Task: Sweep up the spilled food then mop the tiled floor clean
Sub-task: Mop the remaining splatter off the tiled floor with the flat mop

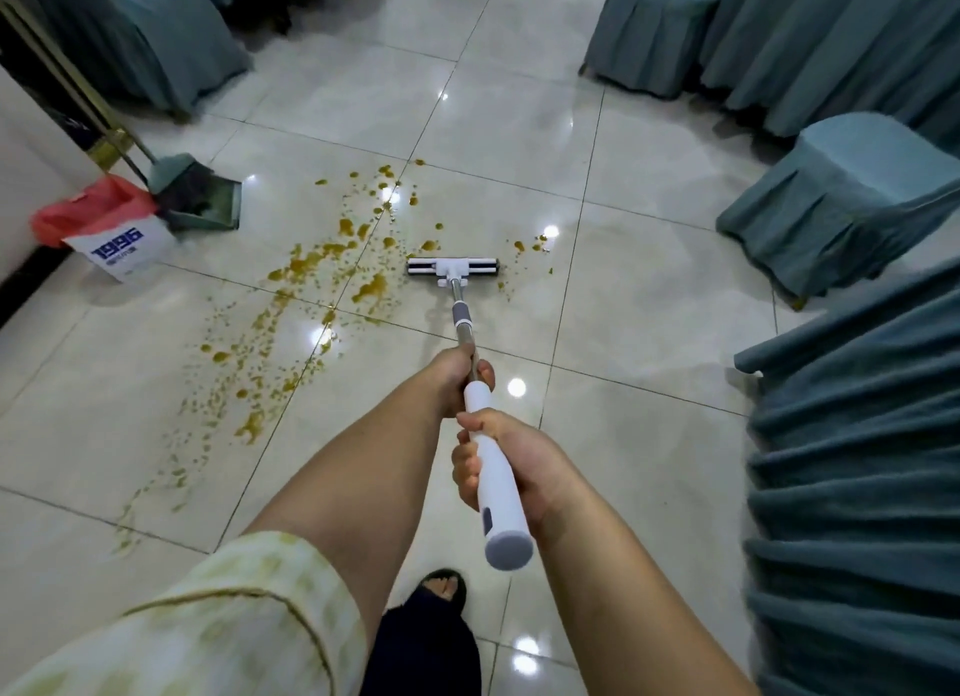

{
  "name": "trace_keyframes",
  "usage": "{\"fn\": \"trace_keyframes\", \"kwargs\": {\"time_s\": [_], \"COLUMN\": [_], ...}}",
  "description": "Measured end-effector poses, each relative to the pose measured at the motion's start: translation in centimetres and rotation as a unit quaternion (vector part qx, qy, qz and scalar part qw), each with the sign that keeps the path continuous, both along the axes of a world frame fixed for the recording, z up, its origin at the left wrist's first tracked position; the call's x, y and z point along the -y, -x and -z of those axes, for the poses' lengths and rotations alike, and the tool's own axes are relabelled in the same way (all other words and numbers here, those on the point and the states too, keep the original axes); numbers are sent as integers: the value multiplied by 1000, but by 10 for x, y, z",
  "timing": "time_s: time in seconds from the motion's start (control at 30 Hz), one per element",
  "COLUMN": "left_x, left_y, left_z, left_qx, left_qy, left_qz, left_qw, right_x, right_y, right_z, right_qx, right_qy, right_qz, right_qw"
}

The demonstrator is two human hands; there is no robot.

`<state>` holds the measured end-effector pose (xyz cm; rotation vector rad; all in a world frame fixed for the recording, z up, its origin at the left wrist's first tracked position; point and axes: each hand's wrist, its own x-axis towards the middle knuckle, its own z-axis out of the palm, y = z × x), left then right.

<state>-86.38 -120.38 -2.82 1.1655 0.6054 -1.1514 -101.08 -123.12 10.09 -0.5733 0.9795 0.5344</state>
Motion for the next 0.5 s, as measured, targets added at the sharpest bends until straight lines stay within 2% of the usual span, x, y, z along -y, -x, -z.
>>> {"fn": "trace_keyframes", "kwargs": {"time_s": [0.13, 0.27, 0.5], "left_x": [29, 54, 46], "left_y": [-92, -145, -167], "left_z": [18, 42, 66], "left_qx": [16, 25, 28], "left_qy": [-39, -73, -77], "left_qz": [12, 25, 31], "left_qw": [999, 997, 996], "right_x": [24, 40, 21], "right_y": [-90, -144, -158], "right_z": [29, 62, 88], "right_qx": [-10, -12, -6], "right_qy": [30, 46, 31], "right_qz": [-18, -21, 45], "right_qw": [999, 999, 999]}}
